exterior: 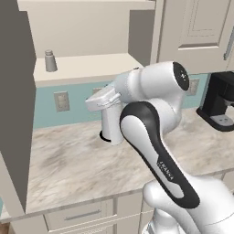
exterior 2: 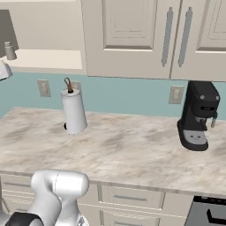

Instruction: Collect the paprika, ketchup, and shaker from the cabinet and place them next to the stove.

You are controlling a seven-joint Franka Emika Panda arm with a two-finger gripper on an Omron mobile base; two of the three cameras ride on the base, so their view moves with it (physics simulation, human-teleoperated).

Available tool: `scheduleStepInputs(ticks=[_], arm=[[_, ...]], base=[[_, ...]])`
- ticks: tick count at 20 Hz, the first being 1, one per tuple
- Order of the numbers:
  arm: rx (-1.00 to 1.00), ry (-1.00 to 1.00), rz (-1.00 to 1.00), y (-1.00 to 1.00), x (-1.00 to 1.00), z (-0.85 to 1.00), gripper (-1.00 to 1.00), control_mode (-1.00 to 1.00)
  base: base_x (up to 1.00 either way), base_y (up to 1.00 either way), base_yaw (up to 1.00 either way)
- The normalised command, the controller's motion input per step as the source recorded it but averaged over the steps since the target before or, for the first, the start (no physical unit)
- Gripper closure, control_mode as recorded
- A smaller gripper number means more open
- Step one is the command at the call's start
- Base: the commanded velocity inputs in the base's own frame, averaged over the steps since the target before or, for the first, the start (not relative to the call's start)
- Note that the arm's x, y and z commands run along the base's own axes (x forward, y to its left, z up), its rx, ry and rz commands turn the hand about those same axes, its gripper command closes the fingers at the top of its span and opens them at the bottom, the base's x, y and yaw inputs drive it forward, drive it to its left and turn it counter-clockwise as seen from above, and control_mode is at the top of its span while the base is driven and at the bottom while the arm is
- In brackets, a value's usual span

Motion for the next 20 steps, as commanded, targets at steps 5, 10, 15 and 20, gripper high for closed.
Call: scheduleStepInputs(ticks=[5,10,15,20], arm=[[0.07,-0.09,0.0,-0.11,0.24,0.31,-1.0,-1.0],[0.03,-0.03,0.0,0.0,0.24,0.16,-1.0,-1.0],[0.01,0.01,0.0,0.0,0.34,0.0,-1.0,-1.0],[0.01,0.03,0.0,0.0,0.51,0.0,-1.0,-1.0]], base=[[0.0,0.0,0.0],[0.0,0.0,0.0],[0.0,0.0,0.0],[0.0,0.0,0.0]])
